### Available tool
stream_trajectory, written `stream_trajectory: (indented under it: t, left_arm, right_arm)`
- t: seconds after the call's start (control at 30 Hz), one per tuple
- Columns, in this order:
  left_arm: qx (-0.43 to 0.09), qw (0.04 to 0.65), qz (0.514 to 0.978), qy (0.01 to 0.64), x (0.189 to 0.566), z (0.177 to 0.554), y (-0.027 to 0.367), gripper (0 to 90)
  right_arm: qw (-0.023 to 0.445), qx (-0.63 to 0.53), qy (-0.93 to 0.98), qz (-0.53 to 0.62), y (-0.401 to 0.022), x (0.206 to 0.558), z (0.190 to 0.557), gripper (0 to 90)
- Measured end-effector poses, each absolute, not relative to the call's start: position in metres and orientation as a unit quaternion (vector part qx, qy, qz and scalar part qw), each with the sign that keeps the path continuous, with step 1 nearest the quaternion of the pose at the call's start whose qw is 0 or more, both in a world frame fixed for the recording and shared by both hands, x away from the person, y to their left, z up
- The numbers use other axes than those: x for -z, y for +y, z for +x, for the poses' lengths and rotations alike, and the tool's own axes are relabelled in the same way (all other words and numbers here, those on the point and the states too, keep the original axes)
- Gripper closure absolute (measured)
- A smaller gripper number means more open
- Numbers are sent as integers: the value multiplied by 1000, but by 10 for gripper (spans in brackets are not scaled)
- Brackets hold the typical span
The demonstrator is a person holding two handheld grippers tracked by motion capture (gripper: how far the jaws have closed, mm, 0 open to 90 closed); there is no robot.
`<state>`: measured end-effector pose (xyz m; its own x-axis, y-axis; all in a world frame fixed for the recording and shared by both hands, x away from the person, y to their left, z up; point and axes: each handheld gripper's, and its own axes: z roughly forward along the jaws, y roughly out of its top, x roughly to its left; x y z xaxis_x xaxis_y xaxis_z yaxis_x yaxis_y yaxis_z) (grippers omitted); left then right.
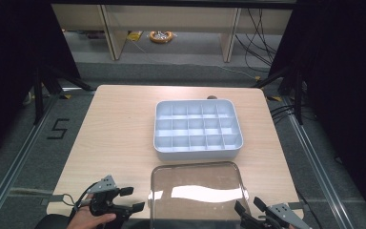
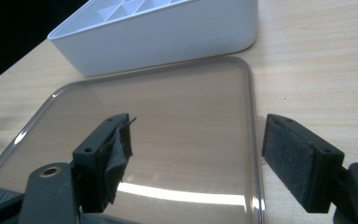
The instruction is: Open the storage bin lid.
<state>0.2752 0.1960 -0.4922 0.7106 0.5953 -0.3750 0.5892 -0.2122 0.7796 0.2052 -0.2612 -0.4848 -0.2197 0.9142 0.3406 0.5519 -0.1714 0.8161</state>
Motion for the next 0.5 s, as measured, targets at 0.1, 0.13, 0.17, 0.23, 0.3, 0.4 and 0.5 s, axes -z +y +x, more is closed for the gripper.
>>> stream_trajectory:
  t: [0.1, 0.13, 0.17, 0.23, 0.3, 0.4, 0.5]
  left_arm:
    - [-4, 501, 777, 381, 493, 274, 197, 216]
    - [-3, 502, 776, 383, 494, 274, 197, 216]
    - [-3, 500, 777, 382, 494, 274, 197, 217]
    - [-4, 500, 777, 382, 494, 274, 197, 217]
    - [-4, 499, 778, 382, 494, 274, 196, 217]
    - [-2, 499, 778, 382, 494, 274, 196, 218]
    - [-3, 498, 779, 380, 494, 274, 196, 219]
  right_arm:
    - [193, -485, 620, 587, -263, 485, 206, 249]
    - [196, -483, 619, 588, -262, 485, 206, 249]
    - [185, -483, 614, 596, -261, 485, 205, 249]
    - [188, -490, 619, 585, -263, 486, 207, 249]
    - [193, -481, 620, 589, -264, 486, 207, 249]
    - [197, -484, 619, 587, -264, 487, 207, 249]
    - [205, -482, 622, 582, -266, 487, 208, 249]
